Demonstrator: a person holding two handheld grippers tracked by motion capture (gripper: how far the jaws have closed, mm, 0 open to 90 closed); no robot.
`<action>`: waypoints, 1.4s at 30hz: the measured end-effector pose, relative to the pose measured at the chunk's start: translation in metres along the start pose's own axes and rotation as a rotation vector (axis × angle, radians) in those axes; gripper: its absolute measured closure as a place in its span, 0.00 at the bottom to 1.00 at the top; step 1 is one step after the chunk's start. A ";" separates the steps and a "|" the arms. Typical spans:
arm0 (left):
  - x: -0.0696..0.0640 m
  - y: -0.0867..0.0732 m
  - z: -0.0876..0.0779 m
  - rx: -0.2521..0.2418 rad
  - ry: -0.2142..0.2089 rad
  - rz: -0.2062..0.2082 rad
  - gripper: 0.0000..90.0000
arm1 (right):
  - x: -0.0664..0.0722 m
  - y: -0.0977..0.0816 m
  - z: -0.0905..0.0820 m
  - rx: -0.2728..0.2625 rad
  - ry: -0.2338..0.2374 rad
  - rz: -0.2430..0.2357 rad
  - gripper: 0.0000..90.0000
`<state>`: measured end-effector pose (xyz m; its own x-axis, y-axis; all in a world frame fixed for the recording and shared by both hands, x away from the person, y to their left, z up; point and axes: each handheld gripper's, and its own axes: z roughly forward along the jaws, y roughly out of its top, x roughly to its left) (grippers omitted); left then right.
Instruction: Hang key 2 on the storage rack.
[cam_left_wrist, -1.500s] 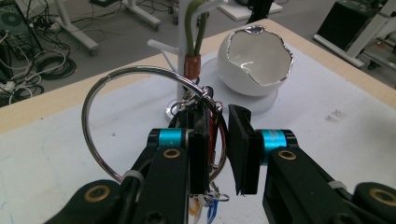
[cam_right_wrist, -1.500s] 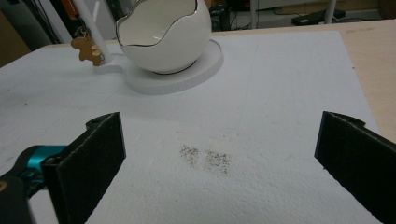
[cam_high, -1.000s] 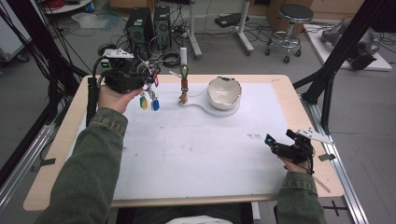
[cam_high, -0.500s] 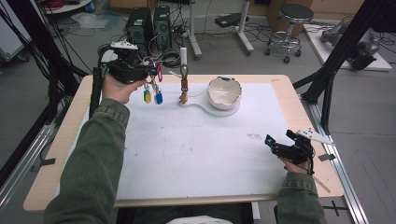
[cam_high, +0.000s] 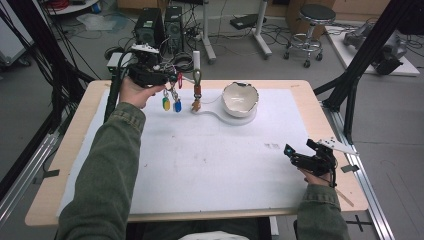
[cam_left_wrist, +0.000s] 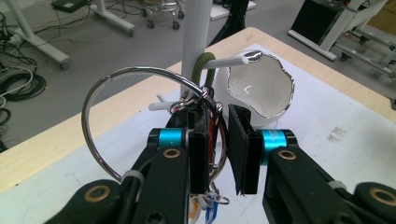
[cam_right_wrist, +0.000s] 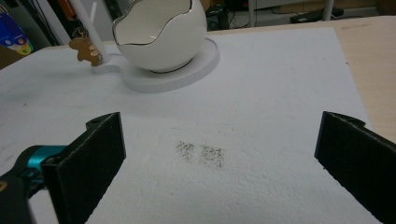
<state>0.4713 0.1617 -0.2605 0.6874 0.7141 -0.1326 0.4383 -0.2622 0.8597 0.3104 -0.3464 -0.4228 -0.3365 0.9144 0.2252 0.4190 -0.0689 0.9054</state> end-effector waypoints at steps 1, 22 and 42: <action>0.001 0.000 0.002 0.004 -0.004 0.000 0.87 | 0.000 0.000 0.000 0.000 0.000 0.000 0.01; 0.003 -0.006 0.039 0.062 -0.074 0.011 0.87 | -0.001 -0.001 -0.001 0.001 -0.001 0.002 0.01; 0.007 -0.015 0.064 0.115 -0.130 0.009 0.87 | -0.001 -0.001 -0.001 0.001 0.003 -0.003 0.01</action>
<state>0.5068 0.1293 -0.3060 0.7571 0.6237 -0.1943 0.4901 -0.3456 0.8003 0.3099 -0.3476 -0.4237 -0.3397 0.9135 0.2238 0.4189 -0.0661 0.9056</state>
